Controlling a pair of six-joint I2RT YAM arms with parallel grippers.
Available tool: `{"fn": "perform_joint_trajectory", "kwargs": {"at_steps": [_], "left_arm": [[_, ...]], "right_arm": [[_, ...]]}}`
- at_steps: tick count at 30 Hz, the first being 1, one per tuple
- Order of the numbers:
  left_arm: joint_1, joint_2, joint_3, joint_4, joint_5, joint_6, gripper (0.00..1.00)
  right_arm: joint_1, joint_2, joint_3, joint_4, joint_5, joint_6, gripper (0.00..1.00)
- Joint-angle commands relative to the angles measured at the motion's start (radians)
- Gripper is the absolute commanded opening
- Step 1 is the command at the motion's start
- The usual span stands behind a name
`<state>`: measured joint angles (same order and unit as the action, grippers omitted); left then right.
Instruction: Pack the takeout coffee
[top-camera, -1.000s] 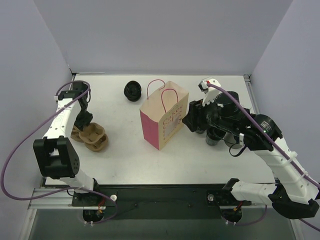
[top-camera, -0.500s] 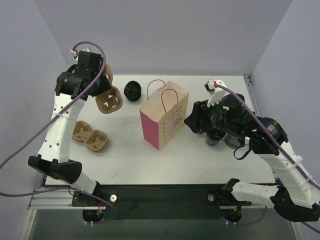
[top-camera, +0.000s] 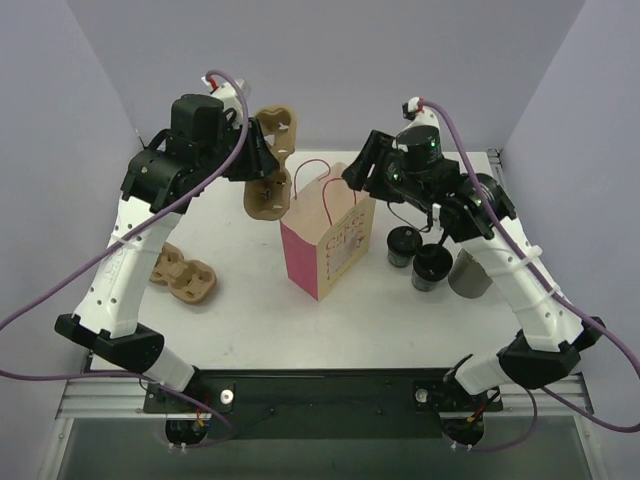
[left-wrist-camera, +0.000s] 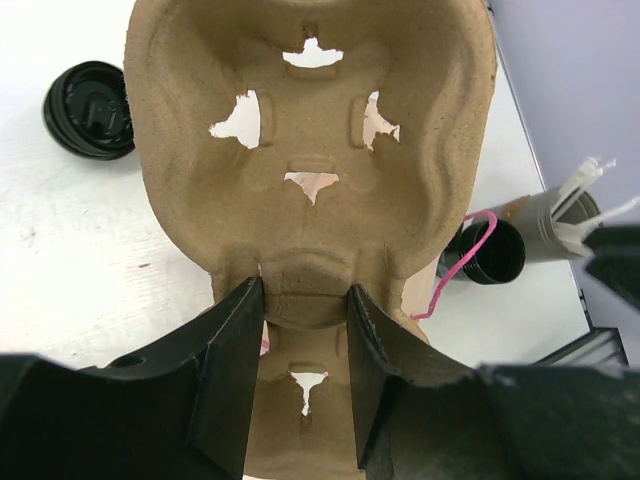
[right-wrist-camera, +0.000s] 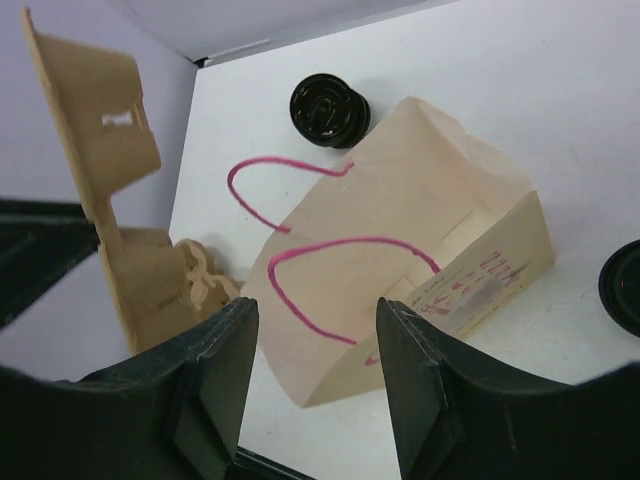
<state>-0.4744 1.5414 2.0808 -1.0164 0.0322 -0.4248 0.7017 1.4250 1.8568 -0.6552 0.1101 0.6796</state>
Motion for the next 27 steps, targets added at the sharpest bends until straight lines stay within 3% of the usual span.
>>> {"fn": "perform_joint_trajectory", "kwargs": {"at_steps": [1, 10, 27], "left_arm": [[0.000, -0.070, -0.047, 0.151, 0.142, 0.067, 0.27], [-0.001, -0.099, -0.097, 0.196, 0.251, 0.086, 0.27], [-0.009, -0.144, -0.225, 0.295, 0.342, 0.093, 0.27]], "right_arm": [[-0.057, 0.055, 0.106, 0.025, 0.045, 0.130, 0.51], [-0.059, 0.114, 0.096, 0.022, -0.006, 0.273, 0.49], [-0.036, 0.190, 0.127, -0.040, 0.043, 0.259, 0.49]]}}
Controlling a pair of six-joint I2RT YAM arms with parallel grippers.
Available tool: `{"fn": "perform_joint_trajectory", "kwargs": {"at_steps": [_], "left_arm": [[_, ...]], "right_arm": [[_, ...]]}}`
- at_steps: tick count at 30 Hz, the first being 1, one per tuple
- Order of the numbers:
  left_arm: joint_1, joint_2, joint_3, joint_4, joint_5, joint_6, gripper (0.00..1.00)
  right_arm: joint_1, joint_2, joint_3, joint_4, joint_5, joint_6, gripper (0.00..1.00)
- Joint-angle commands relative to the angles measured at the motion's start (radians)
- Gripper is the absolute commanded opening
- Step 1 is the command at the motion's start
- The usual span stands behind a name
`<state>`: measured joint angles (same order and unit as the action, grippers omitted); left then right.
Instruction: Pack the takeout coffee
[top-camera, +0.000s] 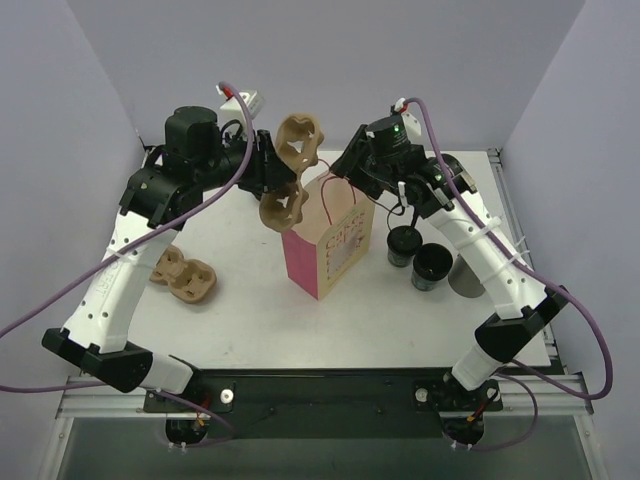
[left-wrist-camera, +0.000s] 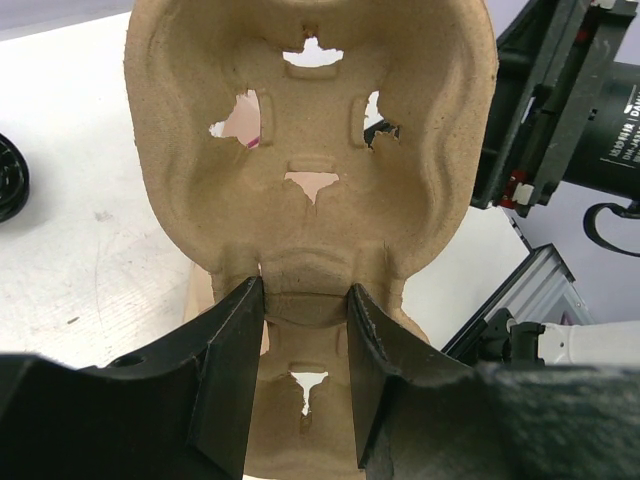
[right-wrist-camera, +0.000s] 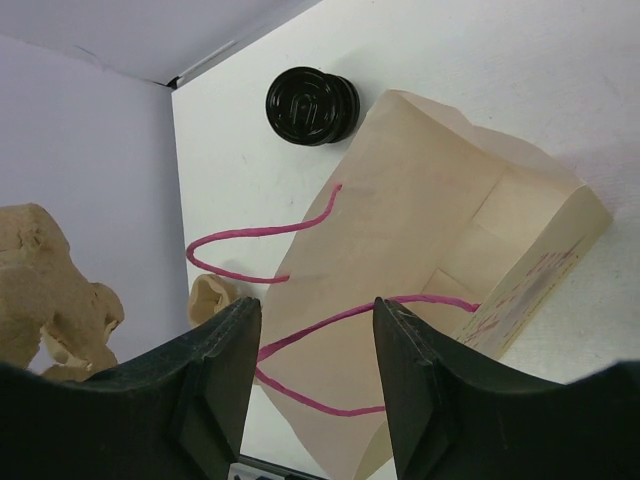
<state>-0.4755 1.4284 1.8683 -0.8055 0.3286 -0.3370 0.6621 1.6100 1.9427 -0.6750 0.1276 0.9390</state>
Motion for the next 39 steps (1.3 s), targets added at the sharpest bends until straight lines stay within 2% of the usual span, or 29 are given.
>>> {"fn": "perform_joint_trajectory", "kwargs": {"at_steps": [1, 3, 4, 6, 7, 10, 11, 17, 29, 39], "left_arm": [[-0.009, -0.031, -0.014, 0.094, 0.044, 0.006, 0.27], [-0.014, -0.029, -0.020, 0.098, 0.049, 0.001, 0.27], [-0.015, -0.025, -0.021, 0.101, 0.049, 0.000, 0.27], [-0.025, -0.019, -0.023, 0.107, 0.047, 0.000, 0.27], [-0.029, -0.008, -0.020, 0.112, 0.047, 0.000, 0.27], [-0.049, 0.016, 0.000, 0.117, 0.050, 0.003, 0.27], [-0.052, 0.023, 0.003, 0.120, 0.052, 0.003, 0.27], [-0.094, 0.066, 0.037, 0.129, 0.046, -0.004, 0.27], [-0.144, 0.098, 0.025, 0.134, 0.018, -0.008, 0.27], [-0.149, 0.076, 0.088, 0.156, 0.036, -0.031, 0.27]], "right_arm": [[0.004, 0.010, 0.042, -0.023, 0.021, -0.003, 0.48], [0.004, 0.008, 0.039, -0.023, 0.021, -0.019, 0.42], [0.002, 0.004, 0.038, -0.021, 0.021, -0.025, 0.34], [0.001, 0.001, 0.032, -0.020, 0.017, -0.045, 0.25], [-0.001, -0.004, 0.032, -0.020, 0.012, -0.052, 0.16], [-0.004, -0.022, 0.016, -0.011, -0.006, -0.092, 0.02], [-0.013, -0.028, 0.007, 0.003, -0.031, -0.098, 0.00], [-0.035, -0.090, -0.105, 0.064, -0.078, -0.111, 0.00], [-0.050, -0.151, -0.160, 0.129, -0.111, -0.167, 0.00], [-0.065, -0.193, -0.223, 0.172, -0.106, -0.160, 0.00]]}}
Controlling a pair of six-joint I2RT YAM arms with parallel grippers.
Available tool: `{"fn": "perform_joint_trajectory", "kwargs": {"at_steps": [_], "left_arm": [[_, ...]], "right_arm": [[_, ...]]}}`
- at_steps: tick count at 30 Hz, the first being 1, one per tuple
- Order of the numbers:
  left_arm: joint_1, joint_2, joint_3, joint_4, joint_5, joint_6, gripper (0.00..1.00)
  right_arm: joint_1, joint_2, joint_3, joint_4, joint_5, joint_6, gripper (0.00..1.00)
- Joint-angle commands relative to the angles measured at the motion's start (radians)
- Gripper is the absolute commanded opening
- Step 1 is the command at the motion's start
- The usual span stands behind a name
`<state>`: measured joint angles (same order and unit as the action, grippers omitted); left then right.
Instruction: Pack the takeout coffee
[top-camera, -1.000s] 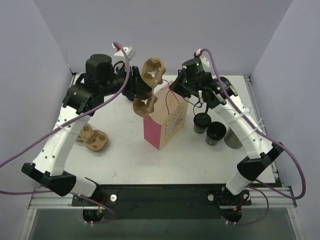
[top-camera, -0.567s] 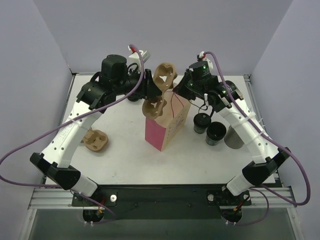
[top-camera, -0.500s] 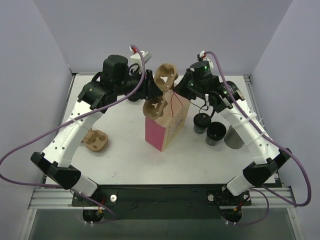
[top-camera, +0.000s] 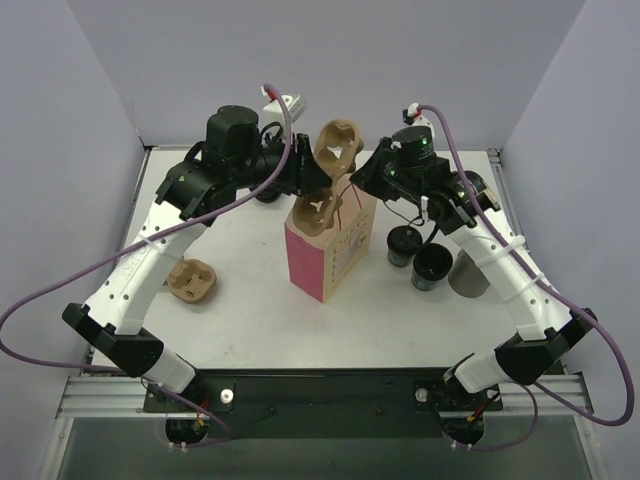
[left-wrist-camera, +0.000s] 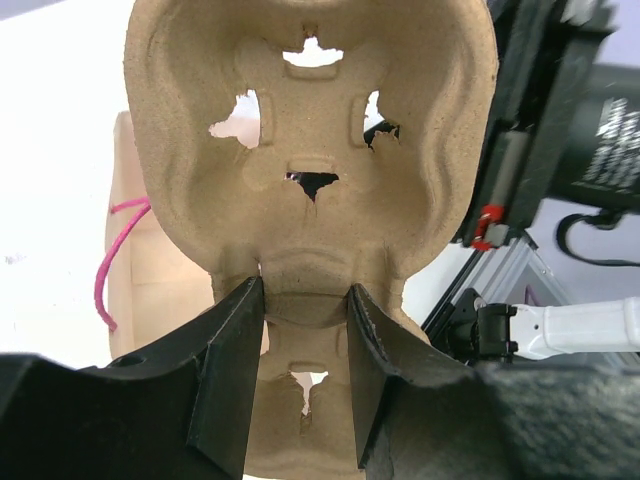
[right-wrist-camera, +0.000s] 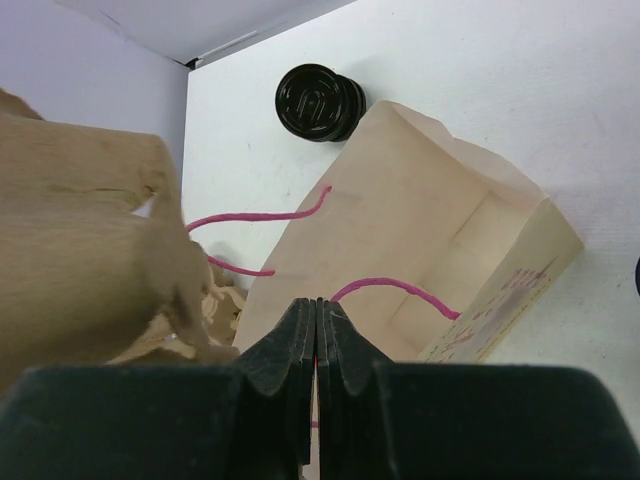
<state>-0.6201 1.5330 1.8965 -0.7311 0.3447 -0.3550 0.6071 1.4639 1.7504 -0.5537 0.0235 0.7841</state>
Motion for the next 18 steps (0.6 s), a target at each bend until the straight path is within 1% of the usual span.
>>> {"fn": "perform_joint_trajectory", "kwargs": {"at_steps": [1, 5, 6, 14, 18], "left_arm": [[-0.004, -0.030, 0.053, 0.091, 0.033, -0.016, 0.27], [-0.003, -0.040, -0.003, 0.131, 0.083, -0.024, 0.27], [-0.003, -0.036, -0.008, 0.130, 0.095, -0.021, 0.27], [0.019, 0.015, 0.006, 0.096, 0.195, 0.004, 0.27], [0.020, 0.016, -0.011, 0.096, 0.209, 0.010, 0.27]], "right_arm": [[-0.010, -0.053, -0.040, 0.054, -0.002, -0.005, 0.00], [-0.017, -0.066, -0.066, 0.080, -0.016, -0.009, 0.00], [-0.018, -0.066, -0.069, 0.083, -0.043, -0.014, 0.00], [-0.030, -0.106, -0.121, 0.100, -0.065, -0.028, 0.00], [-0.033, -0.117, -0.127, 0.107, -0.063, -0.039, 0.00]]}}
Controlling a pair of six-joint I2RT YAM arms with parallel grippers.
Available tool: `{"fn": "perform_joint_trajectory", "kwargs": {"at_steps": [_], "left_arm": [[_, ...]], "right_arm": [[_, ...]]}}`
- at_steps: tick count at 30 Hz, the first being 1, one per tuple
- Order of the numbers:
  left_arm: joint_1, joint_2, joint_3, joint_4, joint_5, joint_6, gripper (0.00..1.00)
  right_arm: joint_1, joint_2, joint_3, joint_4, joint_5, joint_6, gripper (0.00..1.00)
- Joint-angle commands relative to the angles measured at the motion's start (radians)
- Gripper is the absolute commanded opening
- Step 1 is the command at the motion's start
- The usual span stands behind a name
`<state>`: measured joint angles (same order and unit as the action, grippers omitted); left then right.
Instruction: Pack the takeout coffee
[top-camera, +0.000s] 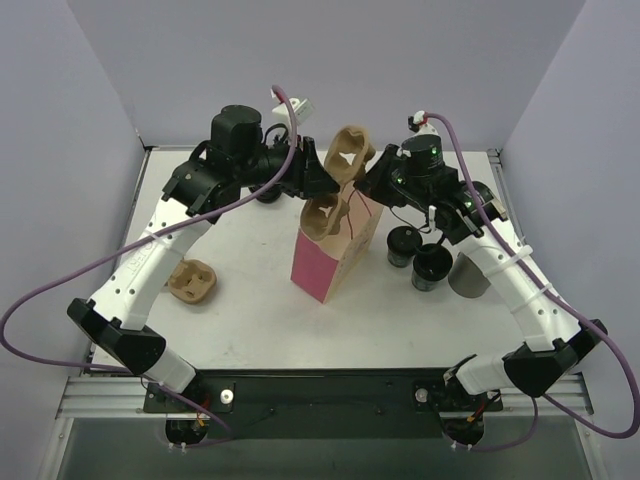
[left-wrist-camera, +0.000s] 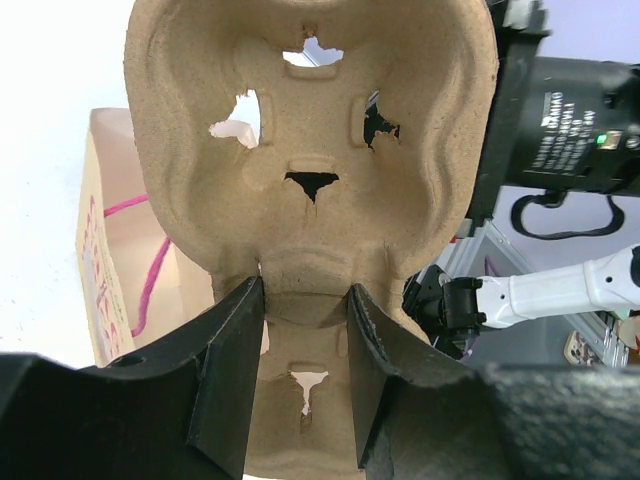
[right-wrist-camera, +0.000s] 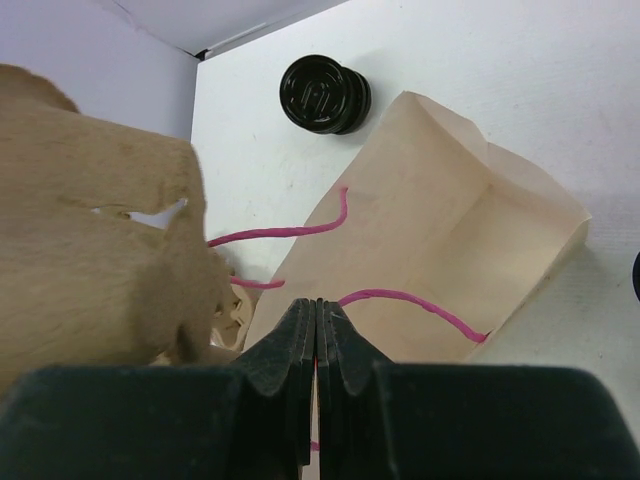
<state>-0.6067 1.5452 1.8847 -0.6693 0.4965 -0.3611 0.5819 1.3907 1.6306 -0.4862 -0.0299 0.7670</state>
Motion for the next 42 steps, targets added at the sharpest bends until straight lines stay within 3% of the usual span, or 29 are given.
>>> {"fn": "perform_joint_trajectory", "kwargs": {"at_steps": [1, 10, 20, 32, 42], "left_arm": [[0.008, 0.004, -0.009, 0.036, 0.056, 0.017, 0.27], [0.018, 0.004, -0.044, 0.048, 0.106, 0.024, 0.27], [0.068, 0.035, -0.061, 0.047, 0.093, 0.039, 0.26], [0.048, 0.047, -0.110, 0.066, 0.062, 0.034, 0.25], [0.048, 0.052, -0.027, 0.062, 0.034, 0.034, 0.25]], "right_arm": [[-0.010, -0.045, -0.008, 0.041, -0.013, -0.023, 0.00], [-0.013, -0.044, -0.009, 0.046, -0.016, -0.028, 0.00], [-0.016, -0.071, -0.046, 0.052, -0.033, -0.063, 0.00], [-0.033, -0.113, -0.104, 0.129, -0.071, -0.100, 0.00], [-0.039, -0.113, -0.121, 0.176, -0.085, -0.101, 0.00]]}}
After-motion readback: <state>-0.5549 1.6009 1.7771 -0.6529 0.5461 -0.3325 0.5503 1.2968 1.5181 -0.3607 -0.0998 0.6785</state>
